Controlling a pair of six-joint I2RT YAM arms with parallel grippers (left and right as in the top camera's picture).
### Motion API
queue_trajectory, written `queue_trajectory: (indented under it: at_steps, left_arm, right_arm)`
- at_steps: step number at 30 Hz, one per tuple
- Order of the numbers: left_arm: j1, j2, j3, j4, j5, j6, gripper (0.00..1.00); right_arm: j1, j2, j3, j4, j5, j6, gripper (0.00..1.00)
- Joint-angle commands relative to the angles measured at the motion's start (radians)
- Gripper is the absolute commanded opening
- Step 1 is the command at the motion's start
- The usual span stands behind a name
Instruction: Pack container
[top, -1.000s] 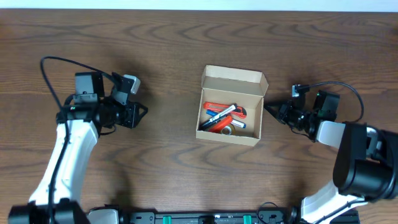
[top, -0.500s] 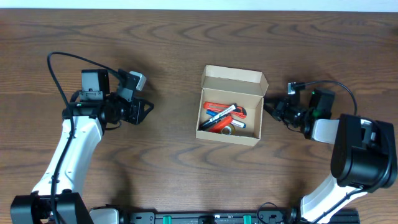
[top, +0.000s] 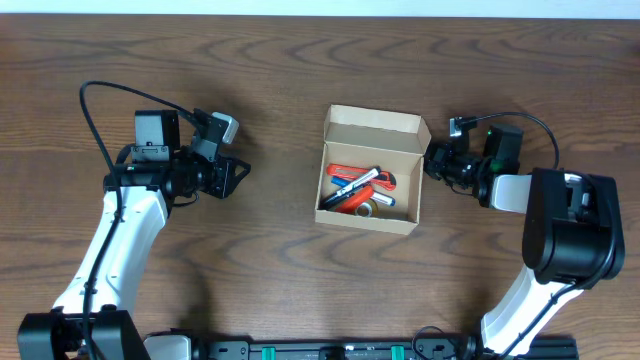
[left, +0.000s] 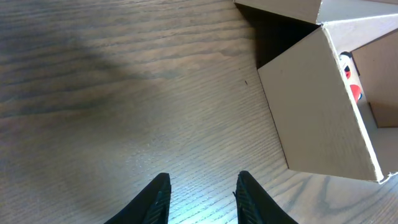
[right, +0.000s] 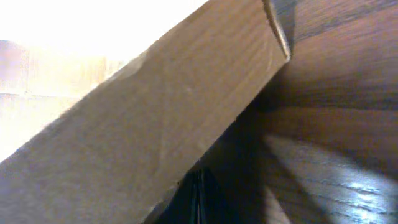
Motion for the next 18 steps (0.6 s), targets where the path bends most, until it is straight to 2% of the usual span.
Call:
queue_trajectory:
  at_steps: [1, 18]
  left_arm:
    - [-0.006, 0.002, 0.000, 0.005, 0.018, -0.015, 0.34]
    - [-0.038, 0.005, 0.000, 0.005, 0.006, -0.023, 0.33]
  right_arm:
    - [0.008, 0.015, 0.018, 0.005, 0.012, 0.009, 0.01]
    - [0.006, 0.092, 0.111, 0.036, -0.042, -0.002, 0.01]
